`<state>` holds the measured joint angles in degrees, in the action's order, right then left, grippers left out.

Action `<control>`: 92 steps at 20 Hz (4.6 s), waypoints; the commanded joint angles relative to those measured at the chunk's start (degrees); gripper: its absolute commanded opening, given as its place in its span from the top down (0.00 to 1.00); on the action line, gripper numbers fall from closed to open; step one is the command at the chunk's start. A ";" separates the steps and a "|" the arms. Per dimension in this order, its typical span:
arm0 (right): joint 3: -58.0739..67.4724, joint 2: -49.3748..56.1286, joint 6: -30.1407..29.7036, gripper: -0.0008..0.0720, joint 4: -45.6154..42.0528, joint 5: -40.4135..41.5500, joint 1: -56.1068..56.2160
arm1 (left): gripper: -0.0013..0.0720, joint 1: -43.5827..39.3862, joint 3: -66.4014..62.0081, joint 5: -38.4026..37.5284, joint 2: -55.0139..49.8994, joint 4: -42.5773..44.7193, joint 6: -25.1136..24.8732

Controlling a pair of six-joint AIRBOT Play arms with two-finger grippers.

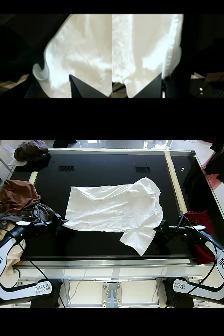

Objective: Fold the shirts.

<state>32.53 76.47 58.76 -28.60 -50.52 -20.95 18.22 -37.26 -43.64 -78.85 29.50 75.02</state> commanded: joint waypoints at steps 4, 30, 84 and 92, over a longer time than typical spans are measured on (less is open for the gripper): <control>0.48 -0.79 -5.57 0.97 4.31 -0.57 0.04 | 0.97 -3.67 -0.31 0.02 -1.11 -13.88 -12.48; 63.56 -26.99 6.38 0.97 -16.41 -25.99 -0.04 | 0.97 8.15 -46.73 -24.68 30.47 12.52 -10.47; 25.64 -14.29 17.07 0.55 -53.62 -30.71 11.74 | 0.02 -6.38 -18.78 -18.03 22.16 52.39 4.79; -7.13 -25.38 16.57 0.51 -30.40 -30.69 0.24 | 0.02 12.11 7.43 -16.48 41.29 50.71 23.17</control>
<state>33.41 52.01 76.64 -67.46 -79.92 -18.50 25.19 -35.88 -60.25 -41.65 81.60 92.88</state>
